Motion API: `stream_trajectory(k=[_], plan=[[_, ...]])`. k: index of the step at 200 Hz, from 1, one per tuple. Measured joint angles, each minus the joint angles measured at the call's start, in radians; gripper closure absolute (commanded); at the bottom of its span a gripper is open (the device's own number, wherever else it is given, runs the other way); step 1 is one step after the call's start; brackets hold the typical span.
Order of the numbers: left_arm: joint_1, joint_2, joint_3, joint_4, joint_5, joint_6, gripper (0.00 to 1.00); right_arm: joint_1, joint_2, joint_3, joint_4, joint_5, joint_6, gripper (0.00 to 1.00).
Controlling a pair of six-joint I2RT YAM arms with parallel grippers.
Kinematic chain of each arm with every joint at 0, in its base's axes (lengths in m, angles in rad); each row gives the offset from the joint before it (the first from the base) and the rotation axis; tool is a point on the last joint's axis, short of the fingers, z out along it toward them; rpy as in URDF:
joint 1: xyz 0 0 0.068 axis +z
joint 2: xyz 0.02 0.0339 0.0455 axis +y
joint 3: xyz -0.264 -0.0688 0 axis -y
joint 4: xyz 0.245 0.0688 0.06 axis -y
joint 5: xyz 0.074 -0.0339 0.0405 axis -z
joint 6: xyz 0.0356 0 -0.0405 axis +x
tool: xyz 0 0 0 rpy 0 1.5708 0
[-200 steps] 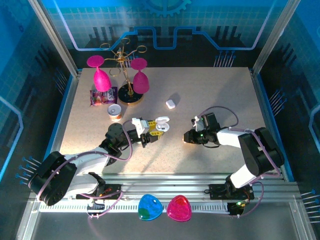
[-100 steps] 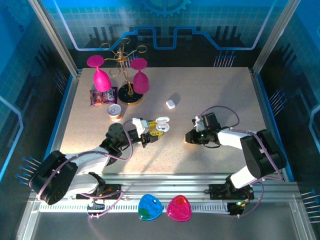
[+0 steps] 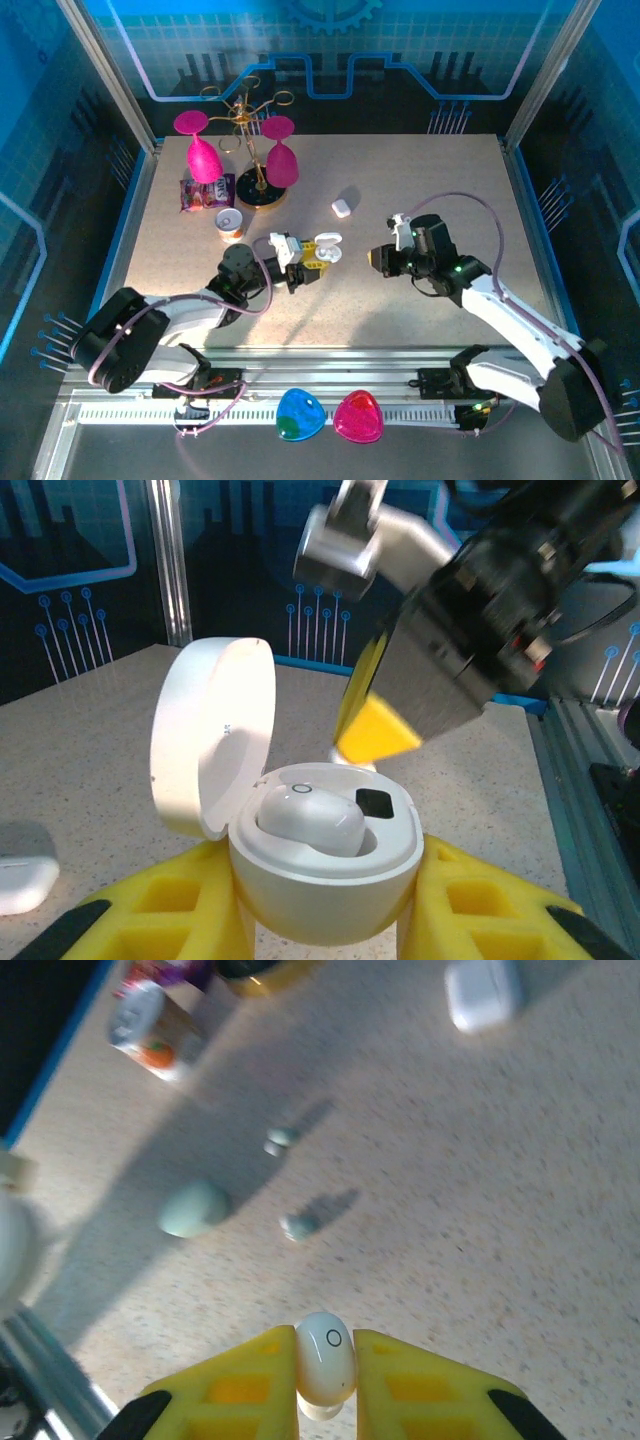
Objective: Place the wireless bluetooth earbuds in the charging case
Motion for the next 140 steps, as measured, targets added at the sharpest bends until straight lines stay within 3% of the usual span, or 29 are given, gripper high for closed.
stream_trajectory(k=[79,140], plan=[[0.000,0.045,0.024,0.052,0.012,-0.076,0.77,0.237,-0.005,0.223,-0.045,0.083,-0.087,0.82],[0.000,0.041,0.027,0.050,0.027,-0.082,0.77,0.263,0.098,0.254,-0.047,0.137,-0.133,0.82]])
